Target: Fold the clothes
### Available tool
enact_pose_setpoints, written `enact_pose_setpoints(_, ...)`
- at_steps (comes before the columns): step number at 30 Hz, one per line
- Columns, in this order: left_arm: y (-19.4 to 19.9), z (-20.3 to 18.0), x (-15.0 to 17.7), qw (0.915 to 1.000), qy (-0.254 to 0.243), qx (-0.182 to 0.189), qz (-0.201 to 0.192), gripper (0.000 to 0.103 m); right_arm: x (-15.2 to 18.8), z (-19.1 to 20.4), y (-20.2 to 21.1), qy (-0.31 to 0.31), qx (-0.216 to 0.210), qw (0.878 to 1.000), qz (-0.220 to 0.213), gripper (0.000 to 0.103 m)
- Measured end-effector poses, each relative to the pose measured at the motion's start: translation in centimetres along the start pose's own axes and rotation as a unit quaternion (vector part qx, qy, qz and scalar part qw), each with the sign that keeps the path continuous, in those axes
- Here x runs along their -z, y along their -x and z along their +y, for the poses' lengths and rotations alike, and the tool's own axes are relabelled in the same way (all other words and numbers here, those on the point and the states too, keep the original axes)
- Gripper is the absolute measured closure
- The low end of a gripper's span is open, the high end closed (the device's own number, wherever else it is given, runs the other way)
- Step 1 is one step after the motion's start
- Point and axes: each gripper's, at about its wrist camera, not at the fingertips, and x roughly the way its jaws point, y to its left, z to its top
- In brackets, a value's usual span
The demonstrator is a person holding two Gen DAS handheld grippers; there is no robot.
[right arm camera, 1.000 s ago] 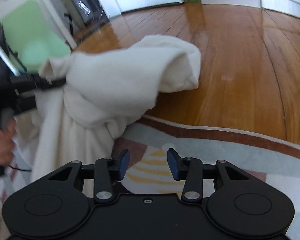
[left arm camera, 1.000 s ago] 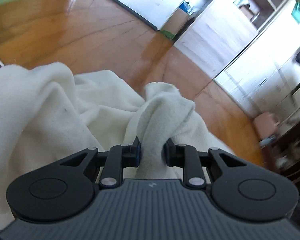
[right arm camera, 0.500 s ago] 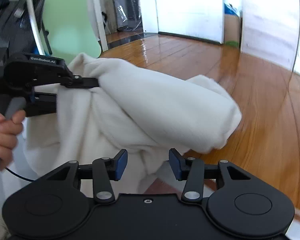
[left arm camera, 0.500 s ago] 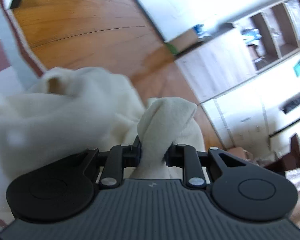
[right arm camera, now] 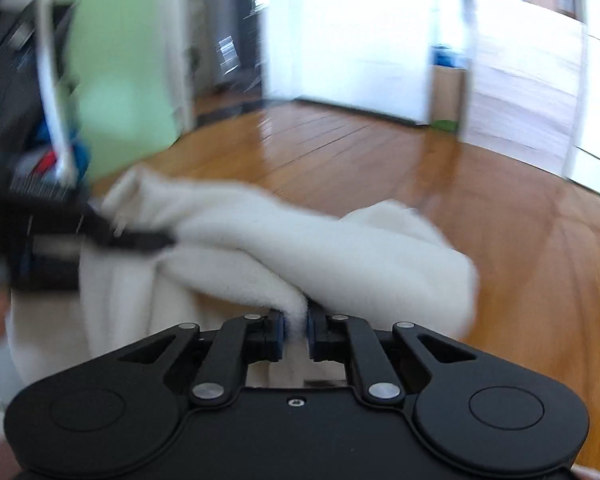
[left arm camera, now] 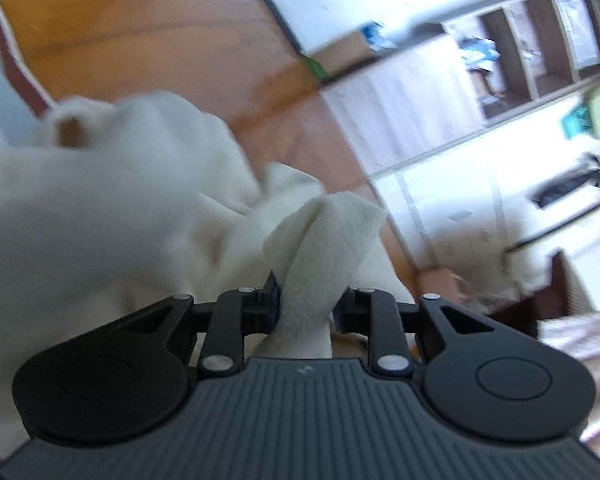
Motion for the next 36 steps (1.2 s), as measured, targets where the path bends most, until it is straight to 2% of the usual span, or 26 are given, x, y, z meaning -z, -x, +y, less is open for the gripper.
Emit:
enact_pose_setpoints(2,-0.3,-0.2,0.2,0.9995,0.003,0.030,0.010,0.069,-0.6,-0.9,1.9,-0.008,0.023,1.000,-0.014,0.092)
enact_pose_setpoints(4,-0.7,-2.0,0.6,0.9975,-0.017,0.065,0.022,0.062,-1.6,-1.8,4.2,-0.028,0.036,0.999,-0.024,0.092)
enact_pose_setpoints(5,-0.9,-2.8,0.7,0.9958,-0.027,0.082,0.029,0.051,-2.2,-2.0,5.6,-0.029,0.044,0.998,-0.039,0.092)
enact_pose_setpoints(6,-0.9,-3.9,0.9,0.9927,-0.037,0.107,0.042,0.045,-2.8,-2.0,7.1,-0.024,0.054,0.996,-0.060,0.092)
enact_pose_setpoints(8,-0.8,-6.7,1.7,0.9866,-0.085,0.128,0.055,0.035,-4.6,-2.2,10.1,-0.004,0.076,0.991,-0.110,0.092)
enact_pose_setpoints(11,-1.4,-10.2,3.6,0.9767,-0.176,0.111,0.055,0.030,-7.7,-3.6,12.9,-0.001,0.081,0.985,-0.151,0.092)
enact_pose_setpoints(14,-3.4,-11.8,5.6,0.9713,-0.211,0.077,0.078,0.024,-8.3,-4.1,15.1,0.039,0.098,0.982,-0.157,0.091)
enact_pose_setpoints(15,-4.2,-12.2,6.1,0.9671,-0.232,0.051,0.090,0.024,-7.8,-4.4,15.4,0.053,0.099,0.984,-0.142,0.090)
enact_pose_setpoints(16,-5.3,-12.3,6.7,0.9602,-0.259,-0.001,0.105,0.032,-6.9,-4.8,15.3,0.059,0.095,0.987,-0.112,0.090)
enact_pose_setpoints(17,-6.6,-12.4,7.7,0.9444,-0.295,-0.089,0.115,0.062,-5.8,-5.4,14.9,0.060,0.091,0.991,-0.078,0.087)
enact_pose_setpoints(18,-7.6,-12.2,8.6,0.9164,-0.351,-0.162,0.105,0.077,-4.2,-6.0,14.3,0.057,0.096,0.993,-0.045,0.084)
enact_pose_setpoints(19,-8.6,-12.1,9.4,0.8797,-0.403,-0.234,0.093,0.087,-2.3,-6.7,13.5,0.050,0.108,0.993,-0.013,0.080)
enact_pose_setpoints(20,-9.6,-11.9,10.3,0.8366,-0.450,-0.302,0.081,0.088,-0.4,-7.3,12.7,0.043,0.120,0.992,0.018,0.068)
enact_pose_setpoints(21,-9.5,-11.5,9.8,0.8374,-0.448,-0.303,0.080,0.088,1.5,-8.0,12.0,0.037,0.132,0.989,0.050,0.062)
enact_pose_setpoints(22,-8.8,-11.1,8.4,0.8690,-0.398,-0.282,0.082,0.088,3.5,-8.8,11.3,0.028,0.150,0.985,0.084,0.062)
enact_pose_setpoints(23,-8.1,-10.7,7.1,0.8966,-0.348,-0.260,0.084,0.088,4.8,-9.5,11.1,0.011,0.155,0.982,0.104,0.062)
enact_pose_setpoints(26,-7.1,-10.0,4.9,0.9233,-0.295,-0.236,0.071,0.088,7.5,-11.2,11.5,-0.049,0.138,0.980,0.133,0.059)
enact_pose_setpoints(28,-6.8,-9.4,5.4,0.9120,-0.316,-0.256,0.057,0.088,9.3,-12.3,11.8,-0.089,0.127,0.976,0.152,0.051)
enact_pose_setpoints(29,-6.8,-9.2,5.2,0.9103,-0.315,-0.262,0.056,0.088,10.1,-12.9,12.0,-0.109,0.121,0.973,0.161,0.047)
enact_pose_setpoints(30,-6.9,-9.0,5.3,0.9138,-0.305,-0.262,0.057,0.088,11.0,-13.5,12.1,-0.130,0.115,0.970,0.170,0.043)
enact_pose_setpoints(32,-7.0,-8.7,5.1,0.9201,-0.288,-0.259,0.060,0.088,12.3,-14.5,11.9,-0.203,0.087,0.959,0.179,0.042)
enact_pose_setpoints(34,-7.0,-8.6,5.4,0.9196,-0.288,-0.261,0.059,0.088,13.9,-15.1,11.4,-0.281,0.041,0.939,0.192,0.042)
enact_pose_setpoints(35,-7.0,-8.6,5.4,0.9189,-0.289,-0.262,0.059,0.088,14.4,-14.8,11.1,-0.299,0.023,0.932,0.202,0.042)
enact_pose_setpoints(36,-7.0,-8.6,5.4,0.9181,-0.290,-0.263,0.059,0.088,14.5,-14.0,10.9,-0.283,0.025,0.936,0.210,0.042)
